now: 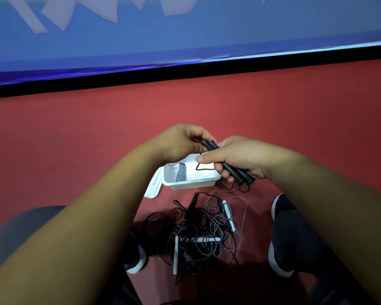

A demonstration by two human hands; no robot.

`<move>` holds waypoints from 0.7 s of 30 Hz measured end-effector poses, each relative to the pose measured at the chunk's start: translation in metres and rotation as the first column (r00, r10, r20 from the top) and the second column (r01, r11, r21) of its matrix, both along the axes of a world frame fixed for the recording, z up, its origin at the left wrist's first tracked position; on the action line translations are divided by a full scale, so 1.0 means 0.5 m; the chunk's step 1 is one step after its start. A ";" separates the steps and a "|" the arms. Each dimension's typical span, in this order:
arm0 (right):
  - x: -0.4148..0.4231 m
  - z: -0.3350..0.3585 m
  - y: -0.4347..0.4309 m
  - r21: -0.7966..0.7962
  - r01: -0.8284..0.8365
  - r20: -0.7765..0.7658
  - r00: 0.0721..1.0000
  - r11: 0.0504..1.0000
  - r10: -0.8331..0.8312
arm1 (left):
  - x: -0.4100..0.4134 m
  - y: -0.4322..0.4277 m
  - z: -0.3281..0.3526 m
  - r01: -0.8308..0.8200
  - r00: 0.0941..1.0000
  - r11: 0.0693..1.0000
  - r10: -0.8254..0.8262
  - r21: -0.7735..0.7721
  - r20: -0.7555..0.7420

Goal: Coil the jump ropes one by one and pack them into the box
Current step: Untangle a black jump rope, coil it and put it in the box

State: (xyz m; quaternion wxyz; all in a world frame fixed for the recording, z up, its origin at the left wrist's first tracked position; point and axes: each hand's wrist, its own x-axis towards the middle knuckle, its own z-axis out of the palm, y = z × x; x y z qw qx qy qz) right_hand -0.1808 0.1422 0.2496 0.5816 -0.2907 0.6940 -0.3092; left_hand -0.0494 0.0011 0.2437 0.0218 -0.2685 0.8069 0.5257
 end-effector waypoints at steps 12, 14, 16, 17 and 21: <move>-0.011 -0.005 -0.010 0.011 -0.034 -0.456 0.889 0.999 0.035 | -0.031 0.016 -0.009 -0.274 0.961 0.952 0.269 -0.135 -0.057; -0.013 -0.002 -0.007 0.013 -0.069 -0.563 0.824 0.998 0.064 | -0.033 0.009 -0.003 -0.288 0.958 0.949 0.284 -0.130 -0.052; -0.015 0.002 -0.005 -0.001 -0.098 -0.606 0.792 0.995 0.077 | -0.031 0.001 0.004 -0.290 0.957 0.954 0.287 -0.082 -0.048; -0.017 0.004 -0.004 -0.012 -0.109 -0.614 0.786 0.994 0.079 | -0.029 -0.005 0.008 -0.290 0.956 0.956 0.288 -0.033 -0.051; -0.027 0.018 -0.002 -0.068 -0.111 -0.614 0.788 0.991 0.046 | -0.013 -0.025 0.035 -0.249 0.959 0.949 0.269 0.195 -0.087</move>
